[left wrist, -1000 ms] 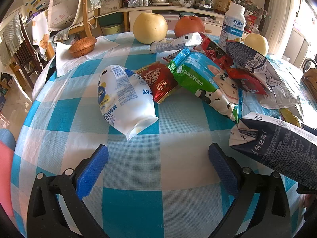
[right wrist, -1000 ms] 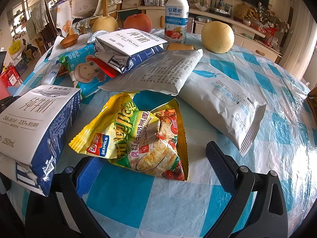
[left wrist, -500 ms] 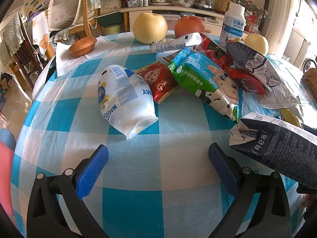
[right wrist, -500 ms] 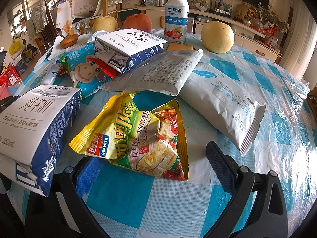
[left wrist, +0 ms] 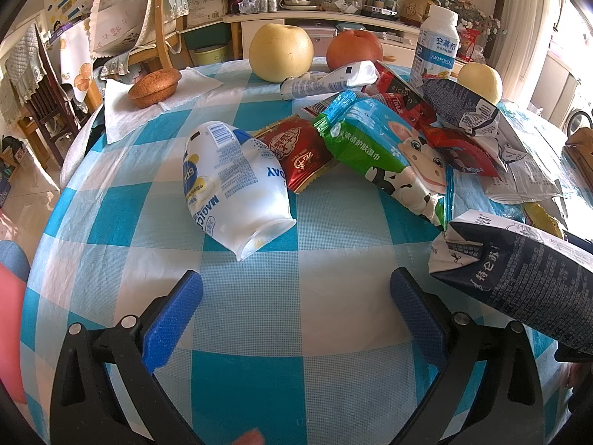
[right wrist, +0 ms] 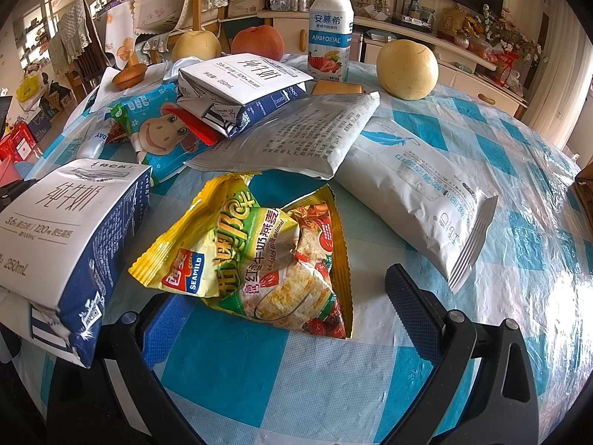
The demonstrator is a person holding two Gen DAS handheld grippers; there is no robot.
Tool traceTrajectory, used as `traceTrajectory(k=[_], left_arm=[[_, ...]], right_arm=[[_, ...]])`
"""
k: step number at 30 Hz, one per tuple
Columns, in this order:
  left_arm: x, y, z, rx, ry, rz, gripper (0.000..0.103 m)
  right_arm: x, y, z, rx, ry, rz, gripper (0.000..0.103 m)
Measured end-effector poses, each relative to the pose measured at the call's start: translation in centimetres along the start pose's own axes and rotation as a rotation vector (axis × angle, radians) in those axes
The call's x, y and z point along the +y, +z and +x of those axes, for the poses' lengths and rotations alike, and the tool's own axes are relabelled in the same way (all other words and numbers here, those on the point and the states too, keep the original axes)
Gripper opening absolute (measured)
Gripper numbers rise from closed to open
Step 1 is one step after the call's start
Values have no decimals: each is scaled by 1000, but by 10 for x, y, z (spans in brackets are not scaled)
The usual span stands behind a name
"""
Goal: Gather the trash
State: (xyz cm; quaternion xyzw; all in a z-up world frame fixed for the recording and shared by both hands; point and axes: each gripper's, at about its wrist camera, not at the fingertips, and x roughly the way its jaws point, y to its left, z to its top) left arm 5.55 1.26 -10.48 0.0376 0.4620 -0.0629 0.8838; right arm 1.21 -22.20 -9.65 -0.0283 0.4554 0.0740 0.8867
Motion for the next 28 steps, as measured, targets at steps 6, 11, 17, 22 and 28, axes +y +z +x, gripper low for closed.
traceTrajectory(k=[6,11,17,22,28], left_arm=[[4,-5,-9,-31,74,33,99],[-2,2,-68,-219,87,39,98],[-14,5,-125,-364,55,21,98],[-17,6,-132,-339,8,18,98],[-15,4,-129,-316,58,11,98]], right_arm=[[0,0,0,0,0,0,99],[0,0,0,0,0,0,99],[0,0,0,0,0,0,99],[0,0,0,0,0,0,99],[0,-1,-1,0,1,0,99]])
